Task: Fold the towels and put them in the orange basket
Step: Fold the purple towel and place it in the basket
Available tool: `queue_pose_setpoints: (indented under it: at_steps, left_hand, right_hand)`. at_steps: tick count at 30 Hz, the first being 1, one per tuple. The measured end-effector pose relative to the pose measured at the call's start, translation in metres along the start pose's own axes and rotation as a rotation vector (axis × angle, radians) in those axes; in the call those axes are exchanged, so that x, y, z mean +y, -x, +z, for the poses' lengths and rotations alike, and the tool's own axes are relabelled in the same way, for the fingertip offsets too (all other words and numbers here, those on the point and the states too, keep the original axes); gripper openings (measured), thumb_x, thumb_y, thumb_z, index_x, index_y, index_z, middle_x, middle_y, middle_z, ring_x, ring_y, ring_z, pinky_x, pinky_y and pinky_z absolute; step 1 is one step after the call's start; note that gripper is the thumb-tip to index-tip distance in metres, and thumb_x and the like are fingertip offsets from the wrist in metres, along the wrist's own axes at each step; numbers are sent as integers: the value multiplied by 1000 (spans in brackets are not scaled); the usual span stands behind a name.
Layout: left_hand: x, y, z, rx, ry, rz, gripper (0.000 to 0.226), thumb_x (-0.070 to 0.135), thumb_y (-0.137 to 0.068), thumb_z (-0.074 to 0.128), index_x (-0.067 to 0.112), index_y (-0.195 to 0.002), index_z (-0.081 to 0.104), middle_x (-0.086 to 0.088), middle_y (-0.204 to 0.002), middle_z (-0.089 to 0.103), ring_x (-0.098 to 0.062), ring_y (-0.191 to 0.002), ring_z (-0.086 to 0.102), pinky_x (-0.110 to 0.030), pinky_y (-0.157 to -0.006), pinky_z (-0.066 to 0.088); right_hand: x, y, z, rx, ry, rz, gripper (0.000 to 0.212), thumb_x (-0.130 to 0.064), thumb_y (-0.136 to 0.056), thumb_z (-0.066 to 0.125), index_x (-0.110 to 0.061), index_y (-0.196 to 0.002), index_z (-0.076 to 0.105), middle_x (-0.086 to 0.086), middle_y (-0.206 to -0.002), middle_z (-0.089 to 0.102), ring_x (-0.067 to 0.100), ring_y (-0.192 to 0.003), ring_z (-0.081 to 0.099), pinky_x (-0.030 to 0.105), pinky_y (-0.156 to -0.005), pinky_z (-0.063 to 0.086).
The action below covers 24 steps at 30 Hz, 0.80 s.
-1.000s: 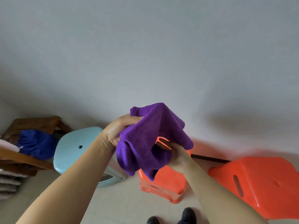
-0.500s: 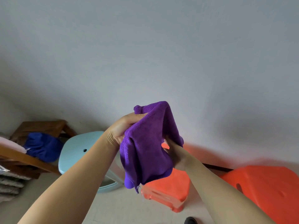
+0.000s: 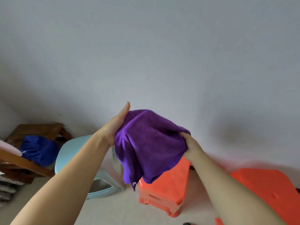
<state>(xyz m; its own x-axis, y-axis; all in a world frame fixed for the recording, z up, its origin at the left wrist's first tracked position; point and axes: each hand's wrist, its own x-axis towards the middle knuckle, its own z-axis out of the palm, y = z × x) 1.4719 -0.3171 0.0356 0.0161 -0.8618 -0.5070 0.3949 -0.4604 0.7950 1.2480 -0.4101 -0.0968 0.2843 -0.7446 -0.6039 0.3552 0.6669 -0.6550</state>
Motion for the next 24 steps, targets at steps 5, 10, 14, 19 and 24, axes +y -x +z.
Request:
queue_pose_setpoints:
  at_steps: [5, 10, 14, 19, 24]
  left_hand:
    - [-8, -15, -21, 319, -62, -35, 37, 42, -97, 44, 11, -87, 61, -7, -71, 68, -19, -61, 65, -28, -64, 53]
    - [-19, -33, -27, 522, -183, 59, 18, 24, -96, 47, 14, -87, 58, -6, -83, 59, -17, -70, 55, -31, -64, 47]
    - [-20, -41, -22, 525, -60, 145, 14, 16, -96, 49, 17, -86, 58, -4, -86, 60, -15, -74, 55, -29, -63, 47]
    - [-17, -44, -19, 481, 225, 162, 15, 20, -94, 54, 14, -108, 55, 0, -88, 58, -14, -78, 54, -30, -66, 46]
    - [-10, -38, -23, 473, 270, 223, 8, 14, -95, 53, 17, -89, 57, 1, -84, 58, -12, -78, 55, -30, -71, 48]
  right_hand:
    - [-60, 10, -23, 176, 120, -273, 28, 0, -91, 49, -25, -86, 60, 0, -82, 61, 12, -68, 56, 25, -60, 45]
    - [-94, 20, -37, 176, 431, -394, 30, 1, -91, 48, -24, -87, 65, 4, -90, 65, 15, -72, 60, 27, -66, 50]
    - [-114, 22, -45, 190, 677, -407, 33, -1, -90, 46, -26, -100, 66, 4, -93, 64, 20, -72, 58, 33, -69, 48]
    - [-132, 27, -41, 159, 745, -160, 24, -3, -95, 47, -16, -110, 60, 5, -76, 61, 10, -47, 56, 17, -43, 45]
    - [-150, 45, -39, -150, 933, 190, 32, -11, -88, 63, -30, -112, 57, -2, -93, 63, 13, -78, 56, 29, -70, 42]
